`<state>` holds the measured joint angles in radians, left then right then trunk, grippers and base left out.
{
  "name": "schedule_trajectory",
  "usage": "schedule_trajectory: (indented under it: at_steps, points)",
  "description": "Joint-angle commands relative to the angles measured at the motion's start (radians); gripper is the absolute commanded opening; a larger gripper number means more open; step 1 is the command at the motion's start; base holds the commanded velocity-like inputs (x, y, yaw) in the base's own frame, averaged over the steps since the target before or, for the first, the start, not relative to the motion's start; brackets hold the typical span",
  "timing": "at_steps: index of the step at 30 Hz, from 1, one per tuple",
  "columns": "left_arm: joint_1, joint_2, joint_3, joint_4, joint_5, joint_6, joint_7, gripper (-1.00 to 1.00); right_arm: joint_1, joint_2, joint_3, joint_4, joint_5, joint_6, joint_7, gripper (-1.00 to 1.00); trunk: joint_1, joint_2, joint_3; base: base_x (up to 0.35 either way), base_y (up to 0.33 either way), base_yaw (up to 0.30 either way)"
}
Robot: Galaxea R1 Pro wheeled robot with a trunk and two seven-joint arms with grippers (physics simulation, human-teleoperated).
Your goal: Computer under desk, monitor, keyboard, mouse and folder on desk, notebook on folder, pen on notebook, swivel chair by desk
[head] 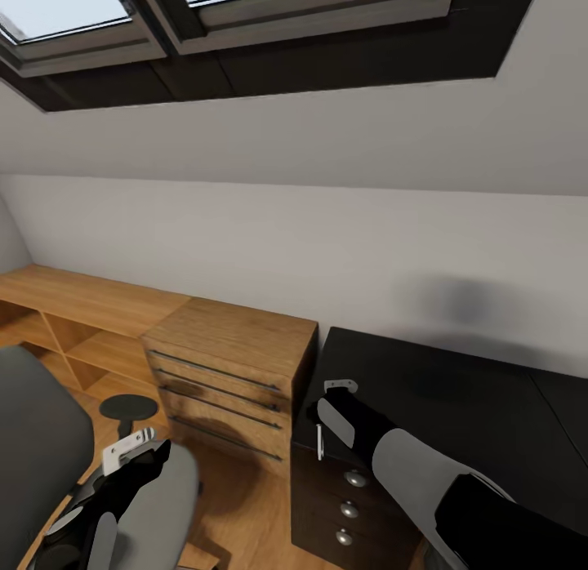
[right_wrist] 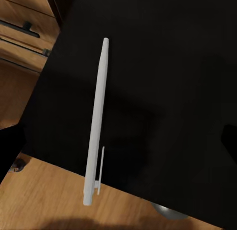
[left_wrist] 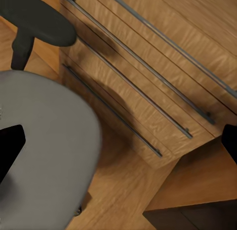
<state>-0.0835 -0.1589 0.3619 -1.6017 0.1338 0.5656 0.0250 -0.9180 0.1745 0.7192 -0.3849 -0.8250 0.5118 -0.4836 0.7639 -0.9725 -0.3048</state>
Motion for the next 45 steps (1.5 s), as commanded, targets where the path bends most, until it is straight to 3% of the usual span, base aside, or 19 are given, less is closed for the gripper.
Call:
schedule_trajectory:
  at_steps: [1, 17, 45]
  points:
    - [-0.001, -0.001, 0.002, -0.001, 0.01, 0.006, 0.003, 1.0, -0.001, 0.0, 0.006, 0.0, -0.006, 0.003, -0.007, 1.0, 0.0, -0.001, -0.001, 0.001, 0.126, 0.0]
    - [-0.001, -0.002, -0.004, -0.006, 0.012, 0.008, 0.003, 1.0, -0.001, 0.0, 0.006, 0.0, -0.006, 0.002, -0.006, 1.0, 0.0, -0.001, -0.001, 0.0, 0.118, 0.0]
    - [-0.001, -0.002, -0.002, -0.007, 0.012, 0.008, 0.003, 1.0, -0.001, 0.0, 0.002, 0.013, -0.002, -0.002, -0.01, 1.0, 0.108, -0.197, -0.089, 0.0, 0.0, 0.0]
